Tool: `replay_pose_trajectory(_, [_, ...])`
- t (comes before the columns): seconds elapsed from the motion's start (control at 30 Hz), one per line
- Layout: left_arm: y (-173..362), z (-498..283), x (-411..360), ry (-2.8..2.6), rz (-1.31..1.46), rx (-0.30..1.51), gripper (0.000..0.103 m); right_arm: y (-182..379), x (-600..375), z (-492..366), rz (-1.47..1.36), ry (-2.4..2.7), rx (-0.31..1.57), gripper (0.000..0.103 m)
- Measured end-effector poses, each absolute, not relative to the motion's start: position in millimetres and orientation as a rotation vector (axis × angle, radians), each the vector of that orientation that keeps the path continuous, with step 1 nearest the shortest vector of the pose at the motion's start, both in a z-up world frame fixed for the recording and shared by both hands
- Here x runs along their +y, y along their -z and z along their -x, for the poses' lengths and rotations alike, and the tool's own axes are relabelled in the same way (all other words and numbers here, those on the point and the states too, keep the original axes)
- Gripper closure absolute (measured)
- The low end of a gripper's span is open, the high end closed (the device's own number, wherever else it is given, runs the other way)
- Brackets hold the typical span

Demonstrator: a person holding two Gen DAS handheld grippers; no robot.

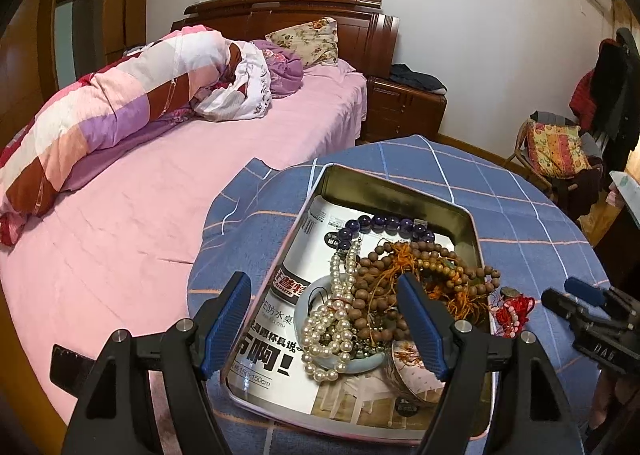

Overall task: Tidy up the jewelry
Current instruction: 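Move the right gripper to the red tassel charm beside the coin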

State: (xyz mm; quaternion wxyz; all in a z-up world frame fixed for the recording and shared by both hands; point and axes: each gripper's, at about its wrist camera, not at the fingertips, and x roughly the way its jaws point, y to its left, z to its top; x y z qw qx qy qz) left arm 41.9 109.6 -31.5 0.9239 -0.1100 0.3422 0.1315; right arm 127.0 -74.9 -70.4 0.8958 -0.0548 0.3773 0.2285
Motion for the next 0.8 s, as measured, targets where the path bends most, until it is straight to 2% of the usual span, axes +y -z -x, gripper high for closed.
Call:
replay_pose_trajectory(0.13, [31, -42, 106, -0.279, 0.215, 0.704, 0.028, 79, -70, -126, 0.147, -0.492, 0.811, 0.039])
replay_pose_trajectory(0.17, [31, -42, 106, -0.280, 0.212, 0.705, 0.028, 80, -68, -125, 0.152, -0.500, 0.813, 0.045])
replay_pose_trajectory(0.4, [26, -39, 98, -0.261, 0.220, 0.679, 0.028, 89, -60, -122, 0.182, -0.546, 0.847, 0.068])
replay_pose_trajectory(0.47, [25, -40, 92, -0.249, 0.206, 0.680, 0.028, 90, -60, -123, 0.184, -0.551, 0.851, 0.084])
replay_pose_trajectory(0.63, [20, -39, 76, -0.212, 0.176, 0.670, 0.028, 96, -65, -127, 0.238, -0.468, 0.878, 0.092])
replay_pose_trajectory(0.8, [12, -39, 55, -0.149, 0.131, 0.647, 0.028, 96, -90, -129, 0.251, -0.389, 0.882, 0.092])
